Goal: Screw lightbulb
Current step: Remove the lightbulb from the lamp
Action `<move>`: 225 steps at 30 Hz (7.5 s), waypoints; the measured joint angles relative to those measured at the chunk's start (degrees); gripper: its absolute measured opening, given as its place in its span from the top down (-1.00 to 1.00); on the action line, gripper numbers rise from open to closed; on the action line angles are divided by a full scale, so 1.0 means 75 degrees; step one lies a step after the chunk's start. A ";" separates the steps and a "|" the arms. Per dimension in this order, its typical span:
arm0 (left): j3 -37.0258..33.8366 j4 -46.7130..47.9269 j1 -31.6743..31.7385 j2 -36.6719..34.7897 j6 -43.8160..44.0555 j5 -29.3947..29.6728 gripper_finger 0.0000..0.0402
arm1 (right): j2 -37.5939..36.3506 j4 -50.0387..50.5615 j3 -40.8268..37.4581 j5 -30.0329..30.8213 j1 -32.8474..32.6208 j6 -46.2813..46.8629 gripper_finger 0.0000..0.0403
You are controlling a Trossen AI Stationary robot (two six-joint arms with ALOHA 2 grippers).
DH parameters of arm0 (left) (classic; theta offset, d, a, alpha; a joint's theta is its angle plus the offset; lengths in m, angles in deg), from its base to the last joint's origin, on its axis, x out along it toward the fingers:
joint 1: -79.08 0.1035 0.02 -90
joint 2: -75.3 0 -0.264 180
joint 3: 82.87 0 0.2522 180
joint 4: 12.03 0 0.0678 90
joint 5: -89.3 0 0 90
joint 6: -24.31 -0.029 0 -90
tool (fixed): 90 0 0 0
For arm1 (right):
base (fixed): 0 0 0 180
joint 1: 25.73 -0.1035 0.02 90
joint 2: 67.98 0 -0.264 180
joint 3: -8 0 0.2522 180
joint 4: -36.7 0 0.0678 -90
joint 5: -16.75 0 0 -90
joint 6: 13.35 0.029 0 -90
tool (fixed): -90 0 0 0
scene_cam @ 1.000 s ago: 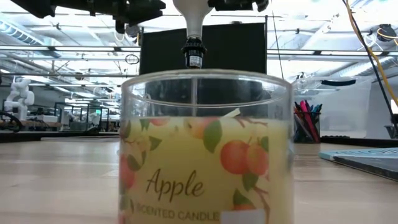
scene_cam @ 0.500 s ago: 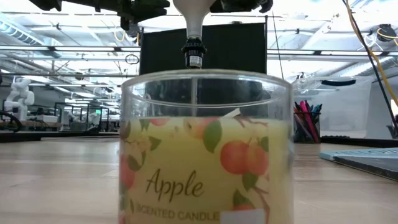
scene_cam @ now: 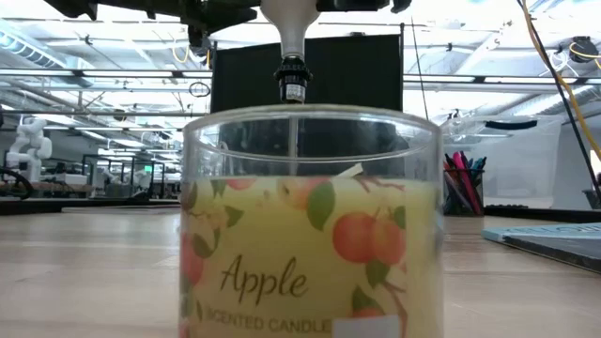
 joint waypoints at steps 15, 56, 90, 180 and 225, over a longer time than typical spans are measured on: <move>0.0000 0.0380 -0.0173 0.0089 0.0005 0.0975 0.29 | -0.0003 0.1109 0.0000 0.0414 0.0249 0.0547 1.00; 0.0358 0.0649 0.0325 0.0076 0.0070 -0.1116 0.85 | -0.0003 -0.0119 0.0000 0.0496 0.0273 -0.0815 1.00; 0.0070 0.0563 0.0122 0.0223 0.0085 0.0445 0.85 | 0.0552 -0.1551 -0.1048 -0.0049 -0.0582 0.0984 1.00; -0.0405 -0.3636 -0.0085 0.5177 0.1063 0.1146 0.27 | 0.0571 -0.0931 -0.0388 -0.3627 0.1775 0.1338 0.18; 0.0108 -0.3409 0.0771 0.5417 0.0409 -0.1763 0.82 | 0.0487 -0.0633 -0.0399 -0.4456 0.1784 0.1277 0.18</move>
